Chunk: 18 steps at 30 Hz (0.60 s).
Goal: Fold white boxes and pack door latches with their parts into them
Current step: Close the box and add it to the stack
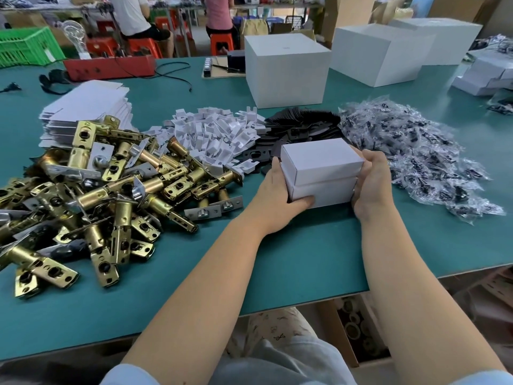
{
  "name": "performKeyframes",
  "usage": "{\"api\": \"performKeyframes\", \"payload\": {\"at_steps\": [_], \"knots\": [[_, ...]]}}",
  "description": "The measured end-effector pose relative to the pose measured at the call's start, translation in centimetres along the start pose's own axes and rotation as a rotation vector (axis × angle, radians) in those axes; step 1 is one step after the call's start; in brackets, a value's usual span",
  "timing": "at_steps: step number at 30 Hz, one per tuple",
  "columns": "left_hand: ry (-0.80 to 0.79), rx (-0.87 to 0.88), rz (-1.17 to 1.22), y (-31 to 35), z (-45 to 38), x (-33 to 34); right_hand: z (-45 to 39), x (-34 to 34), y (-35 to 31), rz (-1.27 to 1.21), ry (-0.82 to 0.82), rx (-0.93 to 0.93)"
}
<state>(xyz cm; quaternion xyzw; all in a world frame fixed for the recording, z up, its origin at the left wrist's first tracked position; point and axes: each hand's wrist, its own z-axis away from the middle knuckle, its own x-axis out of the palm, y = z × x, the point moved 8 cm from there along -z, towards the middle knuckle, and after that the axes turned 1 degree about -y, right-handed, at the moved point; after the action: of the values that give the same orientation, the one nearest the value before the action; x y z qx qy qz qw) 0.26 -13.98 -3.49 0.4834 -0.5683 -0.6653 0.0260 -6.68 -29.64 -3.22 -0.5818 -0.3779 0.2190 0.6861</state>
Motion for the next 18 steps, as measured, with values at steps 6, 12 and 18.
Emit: {"api": "performKeyframes", "payload": {"at_steps": [6,12,18], "knots": [[0.089,-0.06,0.014,0.0,0.1,0.2,-0.5,0.2,1.0,-0.015,-0.089,0.081],[0.002,-0.052,0.118,-0.3,-0.2,0.2,-0.5,1.0,1.3,-0.078,-0.136,0.074],[0.05,-0.085,0.654,0.9,0.6,-0.7,-0.3,1.0,0.7,-0.035,0.031,-0.042]]}}
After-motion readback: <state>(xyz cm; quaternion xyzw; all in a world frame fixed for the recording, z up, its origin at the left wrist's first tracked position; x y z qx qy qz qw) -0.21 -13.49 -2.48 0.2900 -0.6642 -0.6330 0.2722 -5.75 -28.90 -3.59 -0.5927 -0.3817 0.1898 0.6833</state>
